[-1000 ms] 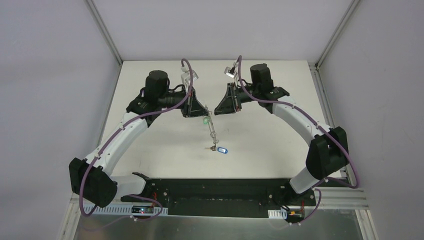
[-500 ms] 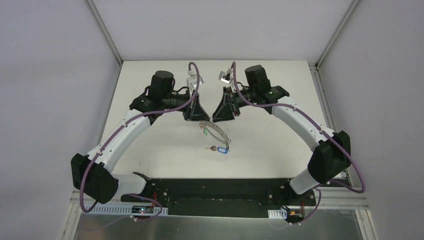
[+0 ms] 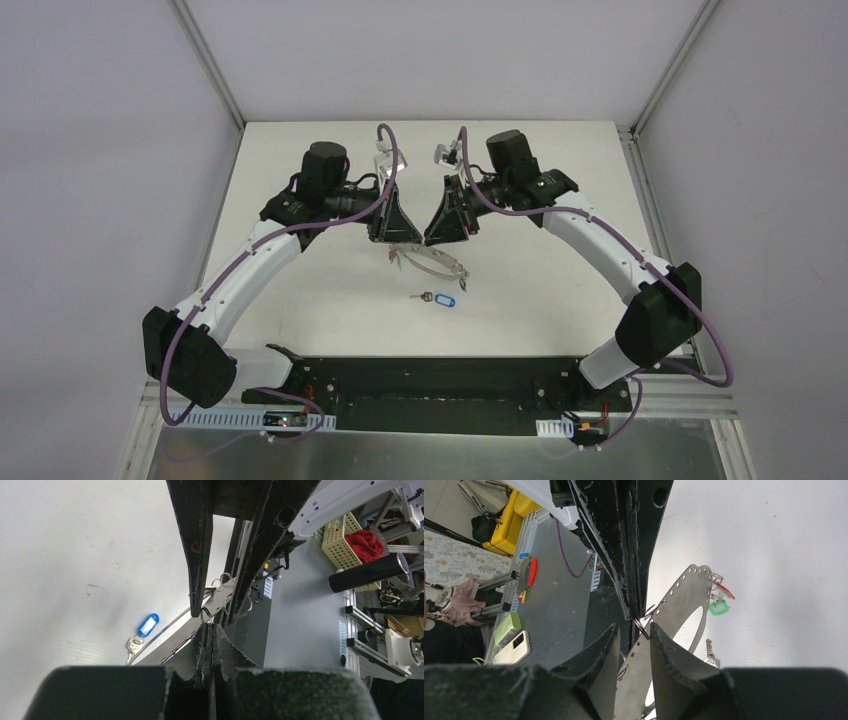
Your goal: Put the keys on the keyring
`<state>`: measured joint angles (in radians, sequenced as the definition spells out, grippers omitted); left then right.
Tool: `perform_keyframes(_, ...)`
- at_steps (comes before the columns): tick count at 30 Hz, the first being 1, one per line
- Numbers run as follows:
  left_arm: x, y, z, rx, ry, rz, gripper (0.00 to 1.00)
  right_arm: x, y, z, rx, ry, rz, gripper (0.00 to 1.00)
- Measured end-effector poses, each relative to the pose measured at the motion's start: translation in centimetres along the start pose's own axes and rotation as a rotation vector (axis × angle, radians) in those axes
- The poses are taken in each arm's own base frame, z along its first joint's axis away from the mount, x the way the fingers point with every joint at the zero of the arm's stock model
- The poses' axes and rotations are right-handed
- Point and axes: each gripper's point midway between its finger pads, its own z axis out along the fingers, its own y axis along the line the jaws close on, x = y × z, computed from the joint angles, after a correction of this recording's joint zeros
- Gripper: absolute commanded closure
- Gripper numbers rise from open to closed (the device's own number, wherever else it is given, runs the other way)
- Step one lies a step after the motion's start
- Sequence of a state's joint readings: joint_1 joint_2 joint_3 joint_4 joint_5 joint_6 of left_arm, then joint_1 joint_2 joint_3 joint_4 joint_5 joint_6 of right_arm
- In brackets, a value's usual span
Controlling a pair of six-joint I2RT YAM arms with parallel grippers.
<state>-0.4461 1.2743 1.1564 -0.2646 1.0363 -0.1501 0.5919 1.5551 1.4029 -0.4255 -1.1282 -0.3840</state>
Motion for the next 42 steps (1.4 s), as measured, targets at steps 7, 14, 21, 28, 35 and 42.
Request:
perform_keyframes(7, 0.4, -0.1, 0.1, 0.01, 0.007, -0.014, 1.0, -0.1, 0.0, 0.1, 0.004, 0.002, -0.009, 0.89)
perform_keyframes(14, 0.4, -0.1, 0.1, 0.011, 0.006, -0.02, 1.0, -0.1, 0.0, 0.1, 0.003, 0.004, -0.013, 0.94)
perform_keyframes(21, 0.3, -0.1, 0.1, 0.01, 0.005, -0.02, 1.0, 0.0, 0.1, 0.1, 0.001, 0.006, -0.013, 1.0)
perform_keyframes(28, -0.1, 0.1, 0.0, 0.01, -0.033, 0.003, 0.74, -0.4, 0.1, -0.1, -0.002, -0.009, 0.028, 1.0)
perform_keyframes(35, -1.7, 1.2, -0.8, -0.004, -0.159, -0.021, 0.66, -2.9, -0.4, -1.1, -0.016, -0.099, 0.076, 1.0)
perform_keyframes(42, -3.1, 0.7, -0.9, 0.017, -0.214, -0.025, 0.75, -3.1, -1.4, -1.7, -0.007, -0.14, 0.135, 1.0)
